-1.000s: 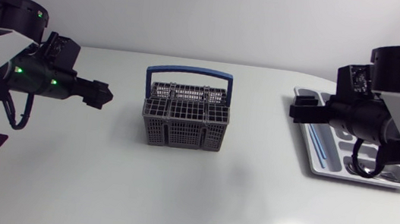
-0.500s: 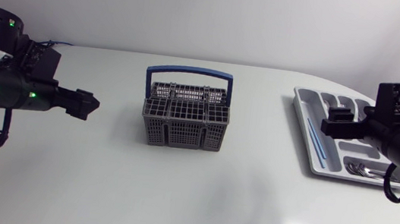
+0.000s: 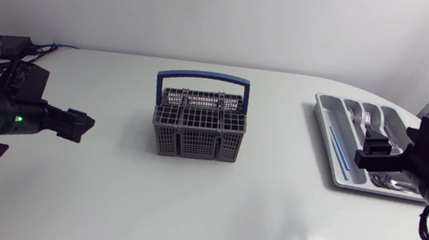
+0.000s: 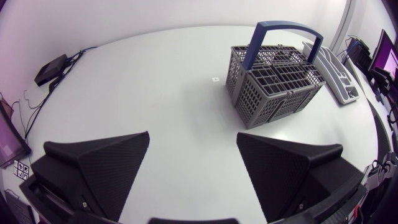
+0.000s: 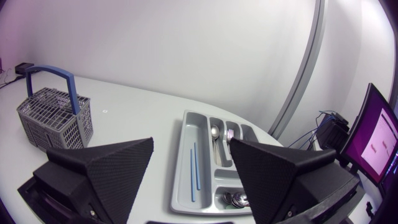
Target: Unload the cutlery basket into the drawer organizer.
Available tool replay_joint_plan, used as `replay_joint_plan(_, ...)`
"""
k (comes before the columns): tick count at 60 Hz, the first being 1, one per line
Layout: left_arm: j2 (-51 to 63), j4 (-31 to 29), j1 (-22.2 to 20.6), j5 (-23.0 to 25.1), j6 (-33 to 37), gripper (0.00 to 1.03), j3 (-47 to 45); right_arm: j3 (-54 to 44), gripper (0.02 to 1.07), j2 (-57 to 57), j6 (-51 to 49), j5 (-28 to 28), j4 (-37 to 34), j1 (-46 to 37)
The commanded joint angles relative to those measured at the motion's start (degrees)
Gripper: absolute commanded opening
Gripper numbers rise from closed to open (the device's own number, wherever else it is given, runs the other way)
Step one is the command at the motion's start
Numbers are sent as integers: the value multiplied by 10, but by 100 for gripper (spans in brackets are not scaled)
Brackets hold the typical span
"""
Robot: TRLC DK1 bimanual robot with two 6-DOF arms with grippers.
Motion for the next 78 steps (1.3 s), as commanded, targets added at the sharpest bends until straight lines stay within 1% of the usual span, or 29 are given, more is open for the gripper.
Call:
replay_joint_plan(1, -19, -3, 6, -3, 12, 98, -25, -25, 91, -26, -19, 3, 13, -5)
replay_joint_plan(25, -76, 0, 15, -5, 25, 98, -83, -92, 91, -149, -47, 3, 13, -7)
replay_joint_plan(43, -122, 2, 17, -19, 31, 98, -126, -139, 91, -237, 4, -29, -10, -13)
replay_joint_plan(66, -176, 7, 35, -20, 46, 98, -178, -200, 91, -351, 69, -70, -39, -20)
replay_joint_plan(78, -194, 13, 38, -20, 47, 98, -203, -233, 91, -412, 104, -91, -55, -24)
